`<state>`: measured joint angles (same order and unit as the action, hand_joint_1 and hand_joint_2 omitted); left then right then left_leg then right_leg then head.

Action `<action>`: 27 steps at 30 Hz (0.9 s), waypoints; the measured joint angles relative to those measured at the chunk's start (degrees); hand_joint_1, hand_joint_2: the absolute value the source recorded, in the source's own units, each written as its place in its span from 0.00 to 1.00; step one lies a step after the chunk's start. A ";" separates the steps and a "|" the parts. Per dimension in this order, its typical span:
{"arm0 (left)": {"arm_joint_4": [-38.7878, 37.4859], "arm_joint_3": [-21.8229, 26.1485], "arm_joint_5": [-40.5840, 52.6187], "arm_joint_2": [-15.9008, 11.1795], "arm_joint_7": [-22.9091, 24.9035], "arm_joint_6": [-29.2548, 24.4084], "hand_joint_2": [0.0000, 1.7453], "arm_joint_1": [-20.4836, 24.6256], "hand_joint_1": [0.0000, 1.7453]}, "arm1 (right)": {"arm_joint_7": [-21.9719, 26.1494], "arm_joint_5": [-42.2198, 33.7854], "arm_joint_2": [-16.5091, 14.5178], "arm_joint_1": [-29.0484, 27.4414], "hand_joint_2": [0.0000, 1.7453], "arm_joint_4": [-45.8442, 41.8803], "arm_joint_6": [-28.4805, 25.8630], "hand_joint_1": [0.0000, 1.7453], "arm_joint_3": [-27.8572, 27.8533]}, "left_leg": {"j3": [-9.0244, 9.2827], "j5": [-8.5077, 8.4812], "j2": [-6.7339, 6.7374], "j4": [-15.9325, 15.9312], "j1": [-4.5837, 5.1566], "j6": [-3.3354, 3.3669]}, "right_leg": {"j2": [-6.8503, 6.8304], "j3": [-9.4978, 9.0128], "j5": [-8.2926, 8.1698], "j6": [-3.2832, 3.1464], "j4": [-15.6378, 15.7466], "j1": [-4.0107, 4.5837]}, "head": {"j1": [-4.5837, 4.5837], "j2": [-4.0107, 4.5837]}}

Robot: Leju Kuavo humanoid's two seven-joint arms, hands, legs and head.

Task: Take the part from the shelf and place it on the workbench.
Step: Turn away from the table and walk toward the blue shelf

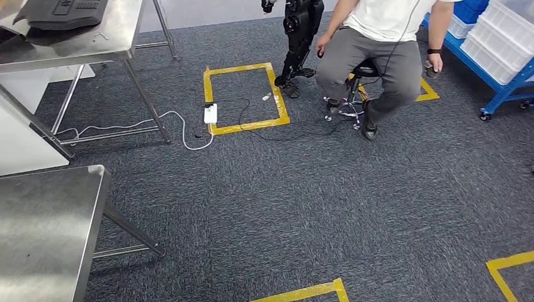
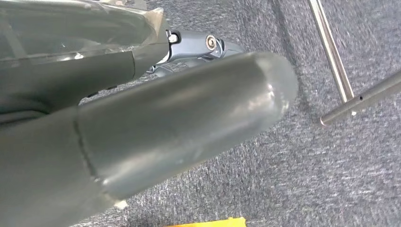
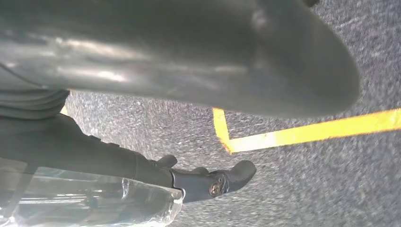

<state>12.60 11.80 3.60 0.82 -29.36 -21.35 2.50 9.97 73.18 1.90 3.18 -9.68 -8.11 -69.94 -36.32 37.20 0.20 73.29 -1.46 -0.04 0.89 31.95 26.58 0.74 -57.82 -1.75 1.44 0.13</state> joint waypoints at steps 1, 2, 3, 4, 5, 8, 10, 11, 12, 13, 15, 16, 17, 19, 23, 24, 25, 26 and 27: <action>-0.01 0.00 -0.02 -0.02 0.00 0.00 0.00 -0.09 0.00 | 0.00 0.00 0.00 -0.07 0.00 0.00 0.00 0.00 0.00 | -0.62 -0.19 -0.23 1.11 -0.02 0.02 | 0.81 0.00 -0.03 -0.02 -0.02 0.09 | -0.01 0.00; -0.01 0.00 -0.01 -0.01 0.01 0.00 0.00 -0.14 0.00 | 0.00 0.00 0.00 -0.15 0.00 0.00 0.00 0.00 0.00 | -0.22 -1.51 -0.39 0.03 -0.08 0.06 | 1.63 -0.06 -0.05 0.02 -0.06 0.11 | -0.02 0.00; -0.01 0.00 -0.01 -0.01 0.01 0.00 0.00 -0.14 0.00 | 0.00 -0.01 -0.01 -0.21 0.00 0.00 0.00 0.00 0.00 | 1.15 -3.61 -0.77 -3.04 -0.22 0.08 | 2.42 -0.16 -0.07 0.08 -0.12 0.07 | -0.02 0.00; -0.01 0.00 -0.01 -0.01 0.01 0.00 0.00 -0.14 0.00 | 0.00 -0.03 0.00 -0.21 0.00 0.00 0.00 0.00 0.00 | 2.85 -5.57 -1.96 -6.85 -0.47 0.00 | 3.17 -0.16 -0.10 0.19 -0.21 0.05 | 0.00 0.00; -0.02 0.00 0.00 -0.01 0.01 0.00 0.00 -0.14 0.00 | 0.00 -0.06 0.03 -0.12 0.00 0.00 0.00 0.00 0.00 | 4.27 -6.98 -3.22 -10.20 -0.65 -0.07 | 3.91 -0.01 -0.14 0.43 -0.38 0.16 | 0.00 0.00; -0.03 -0.01 0.00 -0.03 0.01 0.00 0.00 -0.03 0.00 | 0.02 -0.13 0.08 -0.07 0.00 0.01 0.00 0.00 0.00 | 5.34 -7.97 -4.45 -13.55 -0.23 0.36 | 5.76 1.03 -0.75 1.85 -0.22 0.45 | -0.02 0.00; -0.02 0.00 0.00 -0.01 0.01 0.00 0.00 0.13 0.00 | 0.02 -0.13 0.02 -0.40 0.00 0.02 0.00 0.00 0.00 | 5.33 -8.58 -3.11 -14.08 0.15 1.47 | 5.58 1.72 -0.90 2.67 -0.26 0.33 | -0.03 0.00; -0.01 0.00 0.00 -0.01 0.00 0.00 0.00 0.19 0.00 | 0.02 -0.12 -0.01 -0.50 0.00 0.02 0.00 0.00 0.00 | 5.32 -8.91 -2.38 -14.40 0.23 2.07 | 4.31 2.42 -0.21 2.74 -1.37 0.31 | -0.15 0.00; -0.01 0.01 -0.02 -0.01 0.00 -0.02 0.00 0.22 0.00 | 0.03 -0.11 -0.03 -0.48 0.00 0.02 0.00 0.00 0.00 | 5.26 -9.18 -1.53 -14.69 0.29 2.57 | 2.67 3.67 1.20 2.61 -3.84 0.31 | -0.32 0.00; -0.01 0.01 -0.04 -0.02 0.00 -0.04 0.00 0.20 0.00 | 0.03 -0.11 -0.06 -0.38 0.00 0.02 0.00 0.00 0.00 | 5.15 -9.30 -0.68 -14.78 0.48 2.87 | 0.94 5.35 3.09 2.38 -7.43 0.31 | -0.46 0.00; -0.02 0.02 -0.08 -0.02 0.01 -0.04 0.00 0.09 0.00 | 0.04 -0.10 -0.09 -0.22 0.00 0.02 0.00 0.00 0.00 | 4.83 -9.38 1.08 -14.77 0.83 3.09 | -0.11 8.63 6.32 2.34 -14.80 0.39 | -0.61 0.00; -0.02 0.02 -0.08 -0.01 0.01 -0.02 0.00 0.06 0.00 | 0.04 -0.09 -0.10 -0.27 0.00 0.02 0.00 0.00 0.00 | 4.72 -9.40 1.88 -14.75 0.97 3.14 | -0.19 9.12 6.84 2.55 -16.43 0.42 | -0.59 0.00; -0.03 0.02 -0.08 0.00 0.01 0.00 0.00 0.06 0.00 | 0.04 -0.08 -0.11 -0.37 0.00 0.02 0.00 0.00 0.00 | 4.67 -9.41 2.63 -14.75 1.06 3.15 | -0.31 8.31 6.45 2.89 -15.68 0.47 | -0.60 0.00; -0.03 0.02 -0.08 0.05 0.02 0.01 0.00 0.11 0.00 | 0.04 -0.07 -0.07 -0.48 0.00 0.02 0.01 0.00 0.00 | 4.76 -9.41 4.03 -14.73 1.16 3.11 | -1.91 3.54 4.03 3.43 -8.15 0.58 | -0.61 0.00; -0.02 0.02 -0.08 0.04 0.53 0.65 0.00 0.25 0.00 | -0.17 -0.60 0.18 -0.10 0.00 0.02 1.71 0.00 0.00 | 5.46 -8.96 6.35 -14.69 1.55 2.17 | -4.51 -0.84 1.11 1.79 0.34 1.81 | -0.52 0.00; -0.02 0.02 -0.07 0.04 0.71 1.15 0.00 0.35 0.00 | -0.24 -0.86 0.23 -0.14 0.00 0.02 2.71 0.00 -0.01 | 5.67 -8.87 6.80 -14.73 1.48 1.86 | -3.86 -0.85 0.91 1.24 0.51 1.75 | -0.53 0.00; -0.01 0.02 -0.04 0.01 0.87 1.78 0.00 0.47 0.00 | -0.32 -1.11 0.27 -0.22 0.00 0.04 3.92 0.00 -0.02 | 5.76 -8.65 6.43 -14.53 1.33 1.49 | -3.26 -1.08 0.68 0.80 0.73 1.47 | -0.51 0.00; -0.01 0.00 0.02 0.03 1.03 2.51 0.00 0.53 0.00 | -0.39 -1.37 0.28 -0.25 0.00 0.08 5.39 0.00 -0.04 | 5.61 -8.08 5.14 -13.88 1.15 1.10 | -2.68 -1.29 0.45 0.41 0.95 1.14 | -0.50 0.00; -0.01 -0.03 0.08 0.02 1.22 3.18 0.00 0.52 0.00 | -0.44 -1.57 0.30 -0.23 0.00 0.11 6.68 0.00 -0.06 | 5.02 -6.89 3.41 -12.34 0.99 0.72 | -2.10 -1.47 0.18 0.01 1.17 0.75 | -0.46 0.00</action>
<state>12.59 11.78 3.68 0.84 -28.14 -18.18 3.02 9.52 71.60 2.20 2.95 -9.57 -1.43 -70.00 -31.29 30.31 3.61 60.95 -0.48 0.68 -1.21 30.47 26.75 0.76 -56.66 -1.00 0.98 0.13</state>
